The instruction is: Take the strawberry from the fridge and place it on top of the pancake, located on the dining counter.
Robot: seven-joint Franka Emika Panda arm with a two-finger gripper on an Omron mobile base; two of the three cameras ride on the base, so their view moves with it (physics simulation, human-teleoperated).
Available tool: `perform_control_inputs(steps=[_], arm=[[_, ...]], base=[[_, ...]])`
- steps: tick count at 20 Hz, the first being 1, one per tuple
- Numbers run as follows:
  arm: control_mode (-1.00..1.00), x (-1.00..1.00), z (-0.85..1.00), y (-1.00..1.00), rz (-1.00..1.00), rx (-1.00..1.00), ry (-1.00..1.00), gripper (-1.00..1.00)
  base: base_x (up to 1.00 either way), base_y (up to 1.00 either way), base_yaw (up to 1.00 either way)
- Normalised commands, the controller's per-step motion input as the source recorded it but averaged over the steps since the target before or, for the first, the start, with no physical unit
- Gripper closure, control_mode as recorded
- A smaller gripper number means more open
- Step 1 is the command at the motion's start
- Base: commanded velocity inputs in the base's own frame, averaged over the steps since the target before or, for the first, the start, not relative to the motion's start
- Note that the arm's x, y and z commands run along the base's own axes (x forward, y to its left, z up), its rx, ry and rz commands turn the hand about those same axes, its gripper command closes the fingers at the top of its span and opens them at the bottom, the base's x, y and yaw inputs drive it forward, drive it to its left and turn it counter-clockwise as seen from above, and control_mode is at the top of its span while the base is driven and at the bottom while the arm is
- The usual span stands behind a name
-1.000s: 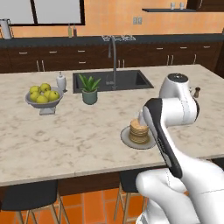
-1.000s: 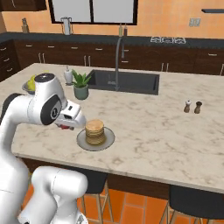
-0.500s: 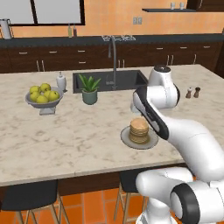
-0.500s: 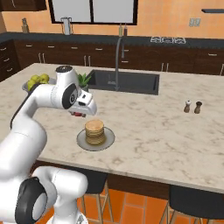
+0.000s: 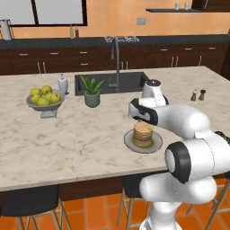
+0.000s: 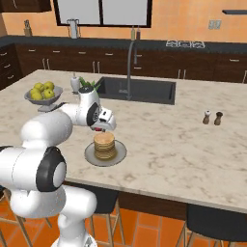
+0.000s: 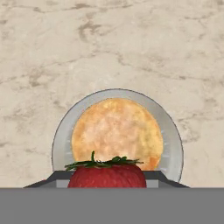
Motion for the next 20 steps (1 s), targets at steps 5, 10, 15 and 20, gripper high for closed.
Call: perform_control_inputs(steps=[5,10,15,20], arm=[[-1.00,0.45,-0.41,0.00,0.00,0.00,0.01,1.00],[-1.00,-0.15,-0.01,-0.04,0.00,0.00,0.00,1.00],[-1.00,-0.32,0.00,-0.17,0.00,0.00,0.00,1.00],[-1.00,-0.16,-0.18,0.04,0.00,0.00,0.00,1.00]], base=[[0.00,0.00,0.00],[0.00,0.00,0.00],[0.00,0.00,0.00],[0.00,0.00,0.00]])
